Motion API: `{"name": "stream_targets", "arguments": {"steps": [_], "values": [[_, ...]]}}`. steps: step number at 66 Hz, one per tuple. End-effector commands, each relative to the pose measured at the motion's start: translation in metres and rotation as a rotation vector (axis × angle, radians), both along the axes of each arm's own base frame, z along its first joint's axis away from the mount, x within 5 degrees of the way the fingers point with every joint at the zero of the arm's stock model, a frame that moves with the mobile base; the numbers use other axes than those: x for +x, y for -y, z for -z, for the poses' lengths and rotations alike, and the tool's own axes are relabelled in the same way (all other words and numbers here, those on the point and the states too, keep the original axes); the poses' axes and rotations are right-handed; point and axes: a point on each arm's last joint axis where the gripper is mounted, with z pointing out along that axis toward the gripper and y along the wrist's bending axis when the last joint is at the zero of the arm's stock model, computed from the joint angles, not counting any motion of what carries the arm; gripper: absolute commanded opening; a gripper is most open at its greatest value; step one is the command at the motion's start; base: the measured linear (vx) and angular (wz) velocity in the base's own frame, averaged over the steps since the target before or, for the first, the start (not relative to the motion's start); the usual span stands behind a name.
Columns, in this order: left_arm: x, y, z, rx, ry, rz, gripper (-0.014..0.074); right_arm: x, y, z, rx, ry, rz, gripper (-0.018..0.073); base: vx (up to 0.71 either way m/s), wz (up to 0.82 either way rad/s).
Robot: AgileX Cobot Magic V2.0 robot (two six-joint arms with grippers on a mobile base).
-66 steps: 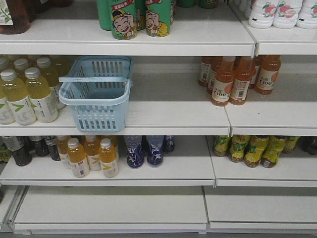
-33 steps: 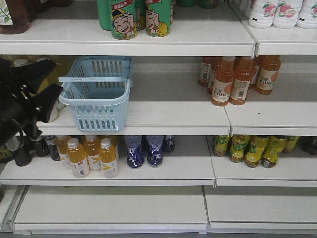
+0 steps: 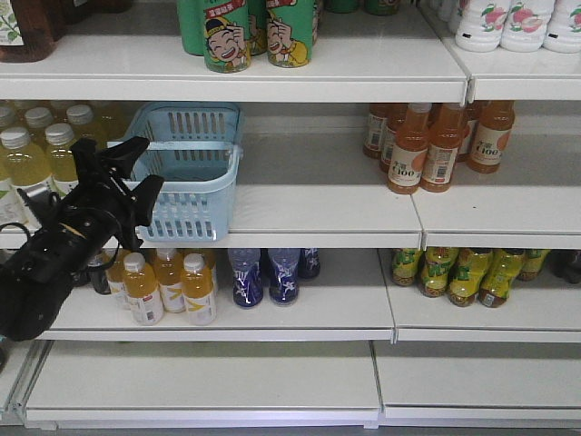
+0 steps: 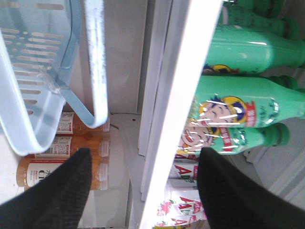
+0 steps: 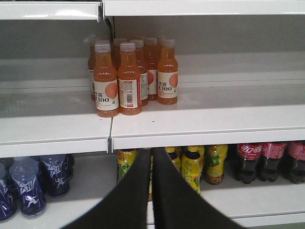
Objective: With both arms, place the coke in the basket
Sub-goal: 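Reach the left gripper to the basket handle and close on it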
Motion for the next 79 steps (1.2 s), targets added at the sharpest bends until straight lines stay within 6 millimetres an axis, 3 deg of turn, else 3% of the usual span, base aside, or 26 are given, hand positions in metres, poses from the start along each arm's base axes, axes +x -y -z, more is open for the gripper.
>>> {"name": "stream_targets", "arguments": {"steps": [1,29,66,79], "values": [[0.014,0.004,-0.024,-0.047,0.147,0.012,0.0465,0.000,-0.001,-0.005,-0.031,0.077,-0.006,-0.0002,0.00,0.00],[0.055,0.009,-0.019,-0.013,0.096,-0.008,0.0465,0.000,-0.001,-0.006,-0.031,0.080,-0.006,-0.0002,0.00,0.00],[0.081,0.010,-0.016,-0.025,0.087,-0.039,0.0465,0.000,-0.001,-0.006,-0.031,0.080,-0.006,-0.0002,0.00,0.00],[0.086,0.009,-0.025,-0.033,0.115,-0.047,0.0465,0.000,-0.001,-0.006,-0.031,0.080,-0.006,-0.0002,0.00,0.00]]}}
